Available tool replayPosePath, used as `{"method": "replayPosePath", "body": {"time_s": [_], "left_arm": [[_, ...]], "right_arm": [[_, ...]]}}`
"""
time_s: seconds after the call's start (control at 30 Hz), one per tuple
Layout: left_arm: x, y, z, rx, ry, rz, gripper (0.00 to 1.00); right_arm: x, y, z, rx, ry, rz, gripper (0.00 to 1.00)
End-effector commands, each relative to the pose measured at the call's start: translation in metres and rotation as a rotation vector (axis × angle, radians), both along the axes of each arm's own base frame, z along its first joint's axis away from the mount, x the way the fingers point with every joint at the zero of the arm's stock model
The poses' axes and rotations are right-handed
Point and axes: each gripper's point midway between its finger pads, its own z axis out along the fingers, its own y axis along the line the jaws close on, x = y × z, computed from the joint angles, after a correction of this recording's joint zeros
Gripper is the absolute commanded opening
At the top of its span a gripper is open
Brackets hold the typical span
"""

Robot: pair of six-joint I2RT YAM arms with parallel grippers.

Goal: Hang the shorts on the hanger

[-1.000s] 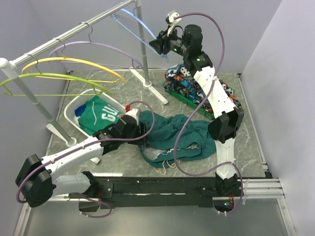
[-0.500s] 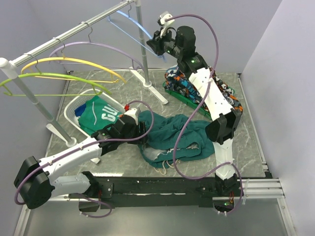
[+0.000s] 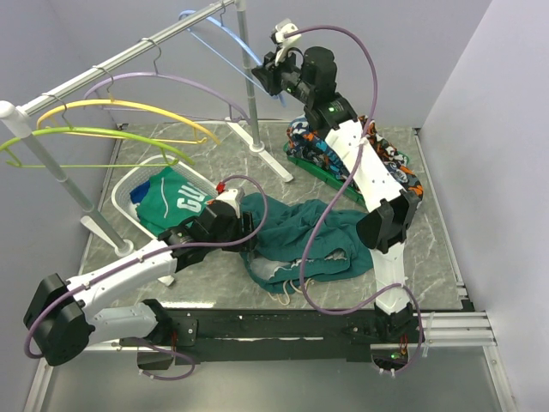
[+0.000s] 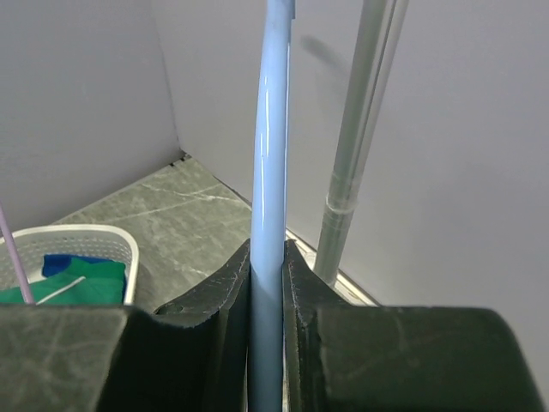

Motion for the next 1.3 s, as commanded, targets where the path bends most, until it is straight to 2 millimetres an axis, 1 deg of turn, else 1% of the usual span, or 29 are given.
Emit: {"method": "replayPosePath", "body": {"time_s": [0.0,0.03,0.1,0.13,0.17,0.2,0.23,0.27,0.3,0.33,0.37,0.67,0.77,0.87,0.93,1.07,1.13,1.17,1.2,1.23,1.27], "left_arm": [[0.001,-0.002,0.016,-0.042,-0.035,0.004,0.63],[0.001,-0.002,0.017,-0.045,-0.037,0.002,0.63],[0.001,-0.002,0.016,-0.045,-0.035,0.003,0.63],[0.001,-0.001,0.016,-0.045,-0.035,0.005,0.63],[0.001,-0.002,0.016,-0.045,-0.035,0.003,0.63],[0.001,-0.002,0.015,-0.043,-0.034,0.005,0.63],[0.001,-0.002,0.016,-0.045,-0.035,0.005,0.63],[0.001,-0.002,0.015,-0.044,-0.036,0.004,0.63],[0.001,-0.002,0.016,-0.047,-0.037,0.003,0.62],[0.002,-0.002,0.016,-0.048,-0.036,0.004,0.62],[0.002,-0.002,0.016,-0.049,-0.037,0.006,0.62],[0.0,-0.001,0.015,-0.05,-0.032,0.007,0.62],[0.001,-0.001,0.016,-0.051,-0.036,0.007,0.61],[0.001,-0.002,0.016,-0.053,-0.036,0.007,0.61],[0.002,-0.002,0.015,-0.05,-0.036,0.011,0.6],[0.003,-0.002,0.015,-0.058,-0.038,0.016,0.59],[0.003,-0.003,0.015,-0.06,-0.039,0.019,0.58],[0.003,-0.003,0.016,-0.061,-0.04,0.021,0.58],[0.004,-0.003,0.016,-0.062,-0.04,0.023,0.58],[0.004,-0.002,0.016,-0.06,-0.042,0.027,0.58],[0.005,-0.002,0.016,-0.06,-0.042,0.03,0.58]], "right_arm": [[-0.036,-0.011,0.089,0.128,-0.185,0.019,0.0],[-0.04,-0.011,0.092,0.133,-0.189,0.023,0.0],[-0.04,-0.011,0.091,0.133,-0.187,0.018,0.0],[-0.045,-0.014,0.096,0.137,-0.196,0.017,0.0],[-0.045,-0.015,0.096,0.136,-0.195,0.012,0.0],[-0.044,-0.014,0.091,0.132,-0.187,0.01,0.0],[-0.049,-0.018,0.097,0.136,-0.197,0.008,0.0],[-0.051,-0.019,0.098,0.14,-0.2,0.007,0.0],[-0.049,-0.019,0.089,0.134,-0.186,0.003,0.0],[-0.055,-0.024,0.099,0.15,-0.211,-0.001,0.0],[-0.056,-0.024,0.101,0.156,-0.214,0.0,0.0],[-0.06,-0.029,0.105,0.17,-0.208,-0.014,0.0],[-0.063,-0.035,0.101,0.169,-0.199,-0.036,0.0],[-0.071,-0.04,0.098,0.171,-0.199,-0.045,0.0],[-0.077,-0.046,0.092,0.171,-0.188,-0.05,0.0],[-0.091,-0.053,0.088,0.178,-0.18,-0.053,0.0],[-0.099,-0.062,0.086,0.187,-0.173,-0.071,0.0],[-0.1,-0.063,0.074,0.181,-0.153,-0.075,0.0],[-0.11,-0.073,0.084,0.199,-0.168,-0.095,0.0],[-0.114,-0.078,0.082,0.206,-0.158,-0.107,0.0],[-0.114,-0.081,0.067,0.196,-0.127,-0.121,0.0]]}}
